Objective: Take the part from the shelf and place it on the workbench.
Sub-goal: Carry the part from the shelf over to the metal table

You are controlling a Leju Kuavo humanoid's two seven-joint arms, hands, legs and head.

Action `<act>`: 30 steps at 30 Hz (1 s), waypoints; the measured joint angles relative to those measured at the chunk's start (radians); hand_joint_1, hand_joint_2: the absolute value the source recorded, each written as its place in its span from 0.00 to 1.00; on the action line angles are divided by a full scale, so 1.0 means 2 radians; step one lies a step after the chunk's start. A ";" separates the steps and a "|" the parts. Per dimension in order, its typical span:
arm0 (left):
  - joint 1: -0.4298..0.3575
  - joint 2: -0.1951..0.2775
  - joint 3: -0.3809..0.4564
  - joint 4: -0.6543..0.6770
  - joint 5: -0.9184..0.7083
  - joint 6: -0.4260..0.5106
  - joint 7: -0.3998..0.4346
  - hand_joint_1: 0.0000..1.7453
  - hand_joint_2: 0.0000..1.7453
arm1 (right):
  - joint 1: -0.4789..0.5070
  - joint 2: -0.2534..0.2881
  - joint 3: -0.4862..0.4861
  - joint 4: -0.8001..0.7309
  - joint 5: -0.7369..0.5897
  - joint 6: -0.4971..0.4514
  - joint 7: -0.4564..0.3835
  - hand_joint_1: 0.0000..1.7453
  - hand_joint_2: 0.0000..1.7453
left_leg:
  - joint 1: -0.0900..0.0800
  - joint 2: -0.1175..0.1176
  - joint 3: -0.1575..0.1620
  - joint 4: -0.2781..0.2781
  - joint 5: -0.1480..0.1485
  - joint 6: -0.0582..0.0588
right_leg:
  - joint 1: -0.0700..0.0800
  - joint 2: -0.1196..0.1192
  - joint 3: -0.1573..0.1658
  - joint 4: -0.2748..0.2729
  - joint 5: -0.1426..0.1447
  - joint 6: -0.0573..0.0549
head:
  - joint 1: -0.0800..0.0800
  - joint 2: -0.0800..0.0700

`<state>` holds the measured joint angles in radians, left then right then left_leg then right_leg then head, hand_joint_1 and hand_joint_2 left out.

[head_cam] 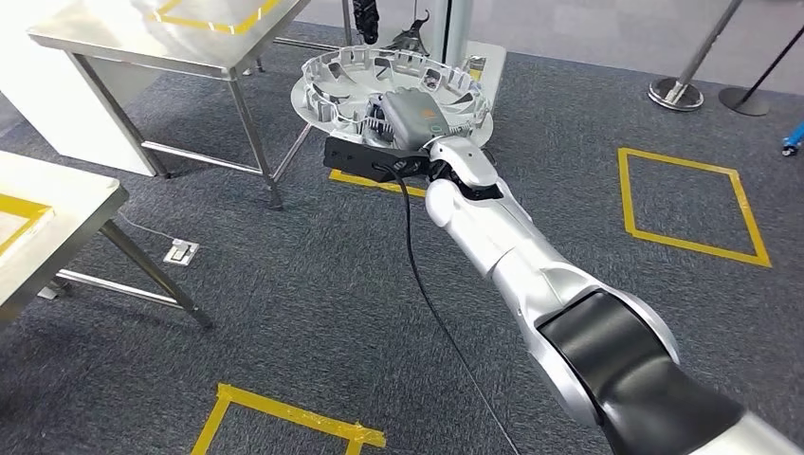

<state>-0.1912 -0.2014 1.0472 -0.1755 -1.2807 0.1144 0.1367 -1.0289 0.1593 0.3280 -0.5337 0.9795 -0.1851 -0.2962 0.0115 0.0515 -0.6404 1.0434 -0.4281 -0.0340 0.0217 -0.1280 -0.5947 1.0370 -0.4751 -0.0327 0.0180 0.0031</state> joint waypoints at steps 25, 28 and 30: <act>0.003 -0.001 0.000 0.001 -0.006 -0.010 0.009 0.00 1.00 | 0.007 -0.020 0.045 0.023 0.068 -0.007 0.022 0.99 1.00 | 0.004 -0.028 -0.068 0.126 -0.044 -0.012 | -0.011 0.041 -0.008 -0.003 0.012 -0.006 | -0.004 0.000; 0.004 0.002 0.000 0.001 -0.008 -0.013 0.011 0.00 1.00 | 0.008 -0.024 0.053 0.025 0.071 -0.006 0.022 0.99 1.00 | 0.001 -0.006 -0.014 0.040 -0.011 -0.007 | -0.008 0.024 -0.010 0.001 0.009 -0.003 | -0.004 0.000; 0.004 0.003 0.000 0.001 -0.009 -0.015 0.011 0.00 1.00 | 0.008 -0.029 0.055 0.026 0.071 -0.006 0.020 0.99 1.00 | -0.003 0.008 0.004 0.005 -0.005 0.001 | -0.005 0.014 -0.010 0.004 0.008 0.001 | -0.004 0.000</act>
<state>-0.1839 -0.1957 1.0468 -0.1742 -1.2992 0.0852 0.1580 -1.0130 0.1004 0.4381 -0.4818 1.1209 -0.1965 -0.2558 0.0057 0.0683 -0.6319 1.0524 -0.4375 -0.0320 0.0112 -0.0990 -0.6155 1.0445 -0.4589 -0.0317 0.0105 0.0031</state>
